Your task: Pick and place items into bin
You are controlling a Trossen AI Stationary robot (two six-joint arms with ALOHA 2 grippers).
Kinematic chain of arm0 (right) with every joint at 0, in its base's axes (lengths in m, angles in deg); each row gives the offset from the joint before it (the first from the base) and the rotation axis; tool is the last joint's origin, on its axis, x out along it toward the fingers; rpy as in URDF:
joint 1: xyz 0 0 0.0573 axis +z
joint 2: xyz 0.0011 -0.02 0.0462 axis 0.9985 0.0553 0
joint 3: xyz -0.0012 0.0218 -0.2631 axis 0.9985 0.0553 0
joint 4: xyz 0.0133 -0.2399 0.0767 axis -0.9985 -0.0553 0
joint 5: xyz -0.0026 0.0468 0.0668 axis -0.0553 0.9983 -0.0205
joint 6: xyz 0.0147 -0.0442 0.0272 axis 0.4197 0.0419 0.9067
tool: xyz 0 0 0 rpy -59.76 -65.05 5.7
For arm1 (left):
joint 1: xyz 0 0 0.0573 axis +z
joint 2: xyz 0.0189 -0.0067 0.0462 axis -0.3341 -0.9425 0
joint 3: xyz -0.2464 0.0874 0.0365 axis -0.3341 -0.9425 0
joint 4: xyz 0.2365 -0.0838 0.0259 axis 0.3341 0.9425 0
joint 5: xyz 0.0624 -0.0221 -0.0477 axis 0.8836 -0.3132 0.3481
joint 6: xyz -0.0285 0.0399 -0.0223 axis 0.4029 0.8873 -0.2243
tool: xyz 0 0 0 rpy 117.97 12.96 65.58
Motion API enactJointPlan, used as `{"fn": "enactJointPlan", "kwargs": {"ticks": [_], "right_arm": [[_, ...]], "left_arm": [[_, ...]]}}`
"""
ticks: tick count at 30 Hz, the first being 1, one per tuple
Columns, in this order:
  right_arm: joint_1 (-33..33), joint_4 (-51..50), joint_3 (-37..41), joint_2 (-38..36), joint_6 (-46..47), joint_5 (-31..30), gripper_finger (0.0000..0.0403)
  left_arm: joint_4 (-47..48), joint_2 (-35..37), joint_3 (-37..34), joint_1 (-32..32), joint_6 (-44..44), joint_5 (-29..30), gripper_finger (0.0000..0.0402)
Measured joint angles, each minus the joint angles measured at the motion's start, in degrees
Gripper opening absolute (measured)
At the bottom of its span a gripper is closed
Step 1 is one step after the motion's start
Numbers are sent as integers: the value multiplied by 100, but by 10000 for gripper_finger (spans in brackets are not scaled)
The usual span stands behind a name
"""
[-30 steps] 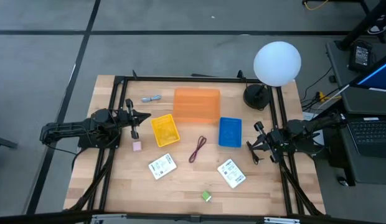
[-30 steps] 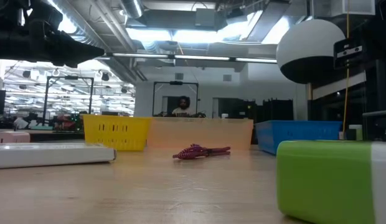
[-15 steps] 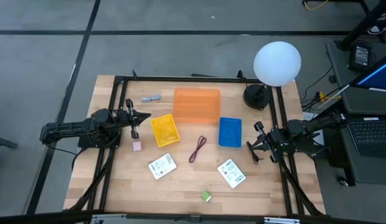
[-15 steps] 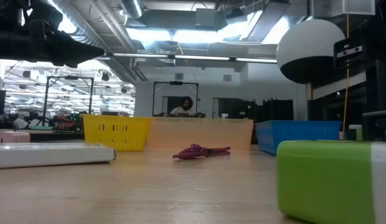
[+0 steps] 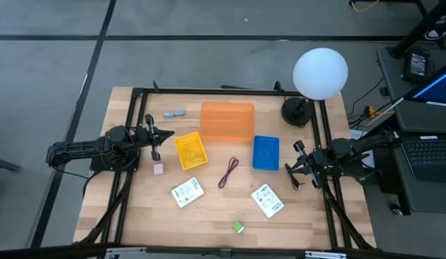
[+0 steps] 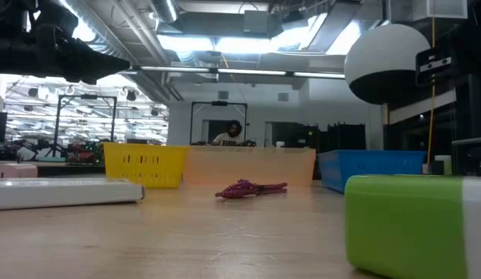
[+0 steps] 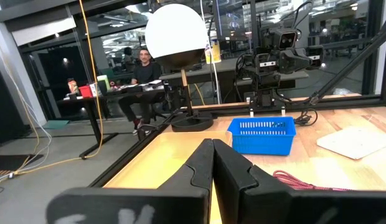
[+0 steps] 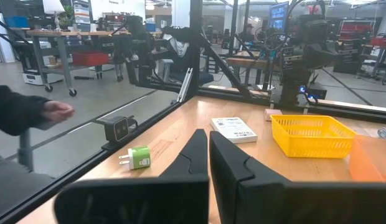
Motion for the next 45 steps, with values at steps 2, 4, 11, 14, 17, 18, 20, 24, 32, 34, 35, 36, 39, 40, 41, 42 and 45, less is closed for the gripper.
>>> {"fn": "enactJointPlan", "kwargs": {"ticks": [2,4,11,14,17,18,20,24,32,34,35,36,39,40,41,42,45], "right_arm": [[1,0,2,1,6,0,0],[1,0,1,2,1,0,0],[1,0,2,1,5,0,0],[0,-2,2,1,2,0,0],[2,0,2,2,6,0,0],[0,-2,0,2,6,0,0],[0,0,2,0,0,0,0],[2,0,2,2,1,0,0],[0,0,2,1,297,-2,0],[1,0,2,2,290,-2,0],[2,0,0,2,288,-4,0],[2,0,0,2,286,-2,0],[0,0,2,0,284,-4,0],[1,0,0,1,282,-2,0],[2,-2,1,1,282,-2,0],[0,-1,0,0,282,-2,0],[0,-1,1,2,316,-2,0]], "left_arm": [[0,0,2,2,0,0,4],[0,0,0,2,0,0,4],[0,0,1,0,0,1,4],[0,0,0,2,0,2,4],[0,0,1,1,0,1,4],[0,0,0,0,0,2,4],[0,0,0,1,0,2,4],[0,0,1,1,0,1,4],[-4,0,2,2,-2,0,4],[-4,0,2,0,-2,2,4],[-4,0,0,0,-2,1,4],[-6,0,2,0,-5,2,4],[-7,0,2,0,-130,1,4],[-7,0,2,2,-190,0,4],[-7,0,0,2,-250,0,4],[-5,0,0,1,-304,1,4],[7,0,0,1,-364,1,4]]}}
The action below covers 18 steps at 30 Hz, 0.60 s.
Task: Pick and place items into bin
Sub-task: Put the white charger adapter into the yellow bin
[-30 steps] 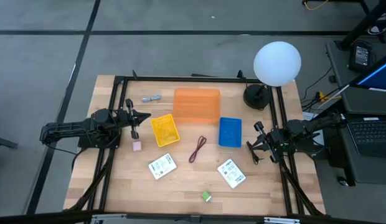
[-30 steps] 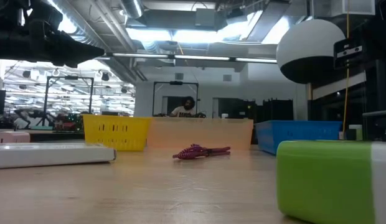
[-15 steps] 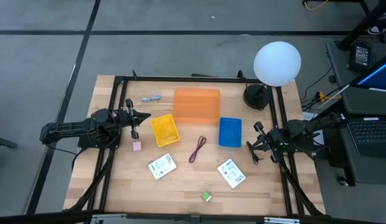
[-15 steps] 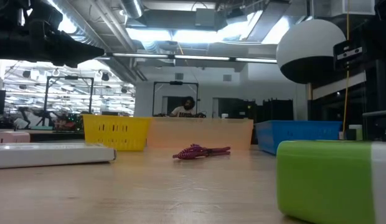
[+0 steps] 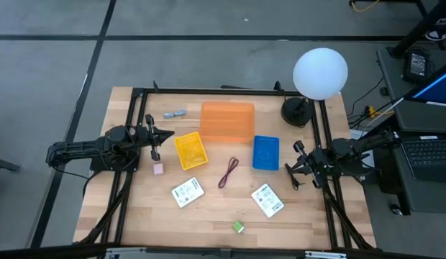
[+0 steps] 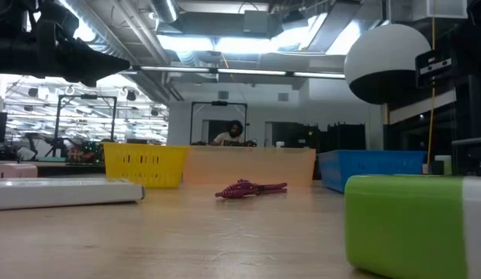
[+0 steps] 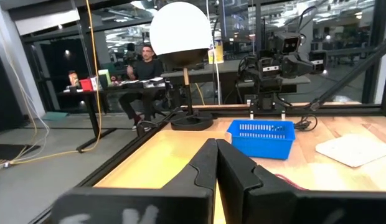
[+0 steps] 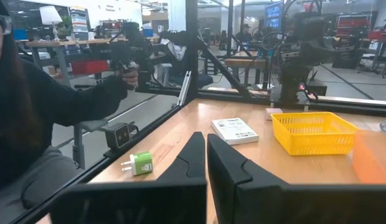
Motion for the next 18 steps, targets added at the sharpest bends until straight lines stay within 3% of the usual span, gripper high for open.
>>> {"fn": "enactJointPlan", "kwargs": {"ticks": [10,18], "right_arm": [[0,0,0,-1,248,-2,0],[1,11,1,0,-247,-177,0]], "left_arm": [[-5,0,2,-1,13,53,4],[11,0,2,-1,-203,23,4]]}}
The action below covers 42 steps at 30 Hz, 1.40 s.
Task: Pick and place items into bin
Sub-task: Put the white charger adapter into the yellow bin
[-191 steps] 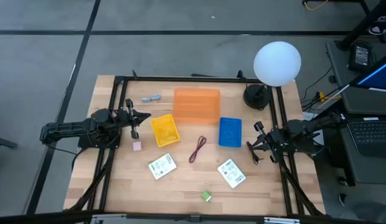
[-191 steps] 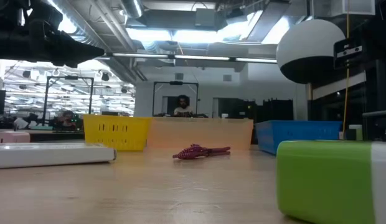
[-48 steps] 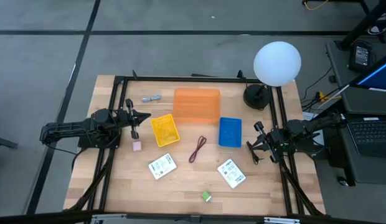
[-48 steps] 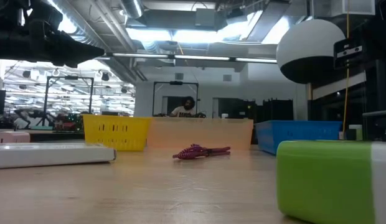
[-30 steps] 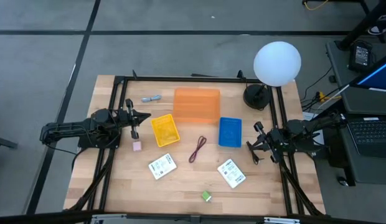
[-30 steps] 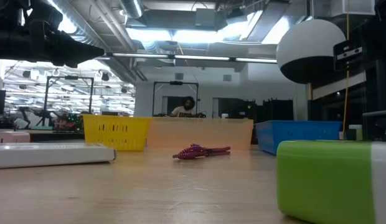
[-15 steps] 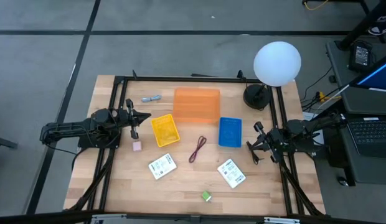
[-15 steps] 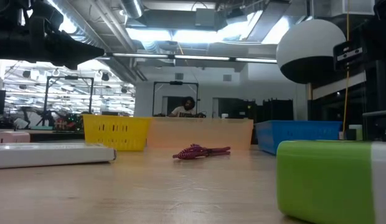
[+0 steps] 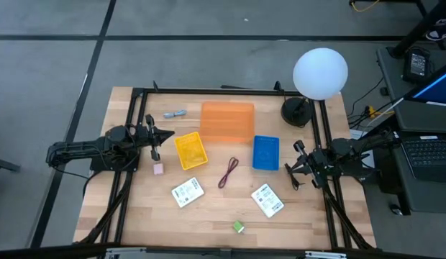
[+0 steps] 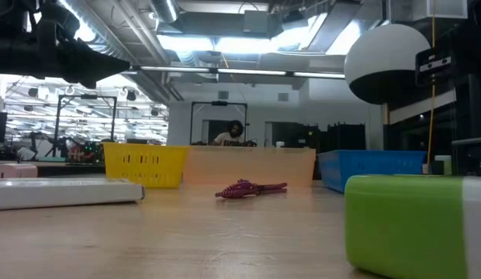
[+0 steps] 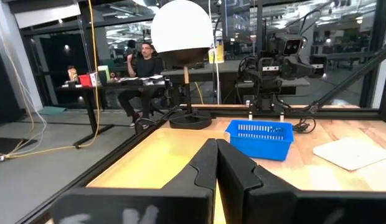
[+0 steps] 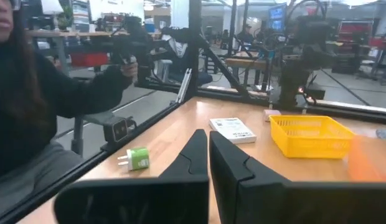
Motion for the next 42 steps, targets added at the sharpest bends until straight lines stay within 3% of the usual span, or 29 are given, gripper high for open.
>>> {"fn": "enactJointPlan", "kwargs": {"ticks": [4,7,10,18,20,26,33,42], "right_arm": [[-4,61,-1,23,100,-881,0],[-4,92,0,28,-118,-1089,0],[-2,11,-49,30,-70,-1281,0],[-2,-363,-542,233,119,-1948,0],[-3,-407,-599,354,130,-2304,0],[-10,-244,-646,665,88,-3502,0],[-343,101,-646,854,31,-3525,0],[-888,461,-646,1207,87,-2794,0]], "left_arm": [[-20,0,-2,0,-38,-305,3],[-85,-1,-1,0,-92,-775,3],[-209,0,4,0,-137,-886,3],[-319,-282,0,0,-287,-346,3],[-728,-413,1,0,-425,-75,3],[-1563,-974,3,0,-383,-63,3],[-1865,-1847,186,0,-285,479,3],[-1871,-3135,807,0,-185,686,3]]}}
